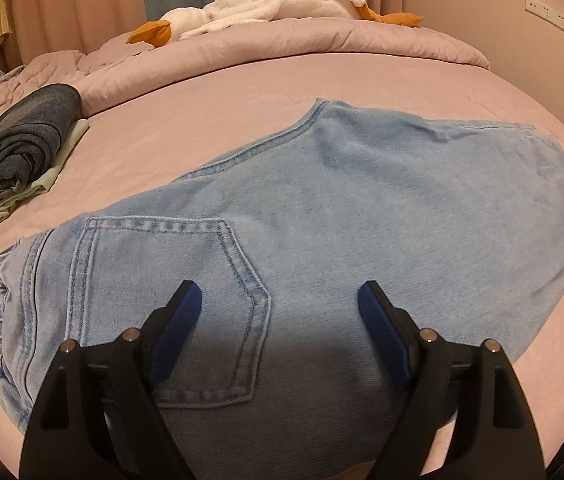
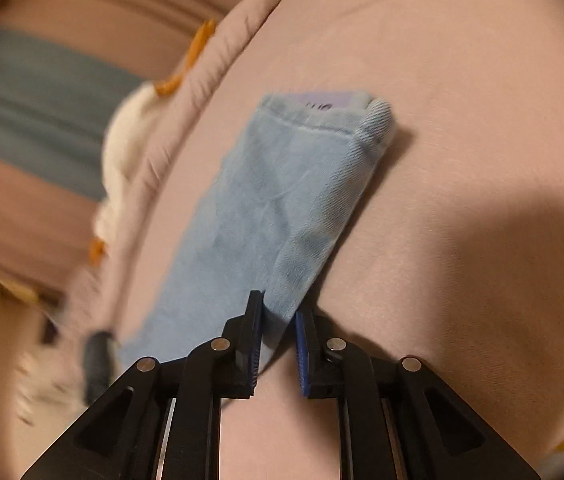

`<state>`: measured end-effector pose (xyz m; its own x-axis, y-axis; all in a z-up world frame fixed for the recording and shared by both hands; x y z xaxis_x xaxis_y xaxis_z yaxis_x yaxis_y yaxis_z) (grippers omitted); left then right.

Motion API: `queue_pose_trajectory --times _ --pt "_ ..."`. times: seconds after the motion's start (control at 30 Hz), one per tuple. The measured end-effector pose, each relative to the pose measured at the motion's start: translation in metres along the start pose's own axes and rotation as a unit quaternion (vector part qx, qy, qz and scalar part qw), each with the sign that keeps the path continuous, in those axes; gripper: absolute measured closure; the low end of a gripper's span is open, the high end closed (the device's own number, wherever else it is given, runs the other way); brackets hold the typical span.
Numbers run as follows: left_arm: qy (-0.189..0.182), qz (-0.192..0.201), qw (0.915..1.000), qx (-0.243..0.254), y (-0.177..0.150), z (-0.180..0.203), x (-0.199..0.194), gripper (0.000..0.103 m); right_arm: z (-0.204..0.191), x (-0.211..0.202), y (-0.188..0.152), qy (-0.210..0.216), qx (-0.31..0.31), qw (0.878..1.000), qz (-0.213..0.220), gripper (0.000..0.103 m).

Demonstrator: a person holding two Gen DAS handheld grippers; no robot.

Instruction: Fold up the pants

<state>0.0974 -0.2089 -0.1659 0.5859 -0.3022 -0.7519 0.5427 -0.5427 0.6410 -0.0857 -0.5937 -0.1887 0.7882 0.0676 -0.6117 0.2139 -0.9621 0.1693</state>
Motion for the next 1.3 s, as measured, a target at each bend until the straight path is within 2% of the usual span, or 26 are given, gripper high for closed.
queue_pose_trajectory --times 0.03,0.1,0.17,0.23,0.3,0.33,0.4,0.43,0.53,0.7,0.77,0.8,0.87,0.93,1.1,1.2,1.23,1.3 --pt "0.002 0.000 1.0000 0.000 0.000 0.000 0.000 0.018 -0.004 0.002 0.002 0.011 0.012 1.000 0.001 0.082" --pt "0.004 -0.001 1.0000 -0.001 0.000 -0.001 0.001 0.018 -0.011 0.003 0.007 0.010 0.011 1.000 0.006 0.080" --pt "0.005 -0.005 1.0000 -0.006 0.000 -0.002 0.000 0.018 -0.015 0.006 0.010 -0.036 -0.011 0.999 -0.006 0.080" --pt "0.009 -0.011 0.9999 -0.006 -0.001 -0.002 -0.002 0.018 -0.009 -0.002 0.015 -0.063 -0.027 0.998 -0.010 0.079" --pt "0.013 -0.019 0.9997 -0.003 -0.001 -0.001 -0.004 0.018 -0.012 -0.017 0.028 -0.106 -0.068 0.992 0.029 0.070" --pt "0.014 -0.023 0.9996 0.000 0.000 0.000 -0.006 0.018 -0.010 -0.033 0.039 -0.141 -0.101 0.983 0.067 0.060" --pt "0.000 -0.028 0.9996 0.005 0.005 0.004 -0.007 0.019 -0.018 -0.045 0.050 -0.167 -0.160 0.967 0.106 0.056" --pt "-0.010 -0.027 0.9995 0.009 0.010 0.006 -0.007 0.019 -0.026 -0.046 0.053 -0.166 -0.188 0.962 0.110 0.056" --pt "-0.027 -0.010 0.9989 0.037 0.039 0.016 -0.008 0.019 -0.046 -0.021 0.056 -0.144 -0.242 0.956 0.078 0.056" --pt "-0.070 0.009 0.9923 0.102 0.094 0.033 0.004 0.020 -0.066 0.028 0.064 -0.153 -0.304 0.939 0.047 0.056" --pt "-0.071 0.004 0.9886 0.133 0.114 0.035 0.016 0.024 -0.075 0.045 0.066 -0.152 -0.330 0.931 0.028 0.056" --pt "-0.070 0.002 0.9871 0.144 0.121 0.035 0.021 0.030 -0.073 0.048 0.068 -0.159 -0.343 0.926 0.023 0.056" --pt "-0.081 -0.007 0.9811 0.175 0.134 0.040 0.033 0.033 -0.075 0.056 0.071 -0.176 -0.372 0.911 0.016 0.056" --pt "-0.101 -0.017 0.9712 0.215 0.142 0.050 0.041 0.033 -0.072 0.047 0.080 -0.186 -0.390 0.901 0.021 0.056" --pt "-0.144 -0.066 0.9440 0.289 0.139 0.069 0.063 0.033 -0.069 0.051 0.097 -0.184 -0.395 0.900 -0.003 0.056" --pt "-0.148 -0.102 0.9258 0.332 0.126 0.074 0.075 0.038 -0.058 0.059 0.108 -0.219 -0.390 0.894 -0.022 0.056" --pt "-0.155 -0.109 0.9210 0.340 0.122 0.076 0.075 0.040 -0.057 0.058 0.112 -0.220 -0.388 0.895 -0.018 0.056" --pt "-0.156 -0.121 0.9130 0.357 0.116 0.076 0.077 0.046 -0.057 0.058 0.117 -0.201 -0.369 0.907 -0.027 0.056"
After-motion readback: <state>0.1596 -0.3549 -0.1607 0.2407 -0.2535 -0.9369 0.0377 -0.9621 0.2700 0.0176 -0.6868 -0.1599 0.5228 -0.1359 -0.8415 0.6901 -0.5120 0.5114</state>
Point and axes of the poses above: each gripper's, at about its wrist camera, not at the fingertips, and x roughly the way its jaws point, z to its right, y to its top, the point moved 9 cm from there along x, roughly the way its jaws point, and after that the axes turned 9 degrees about x, right-handed, at the moved point
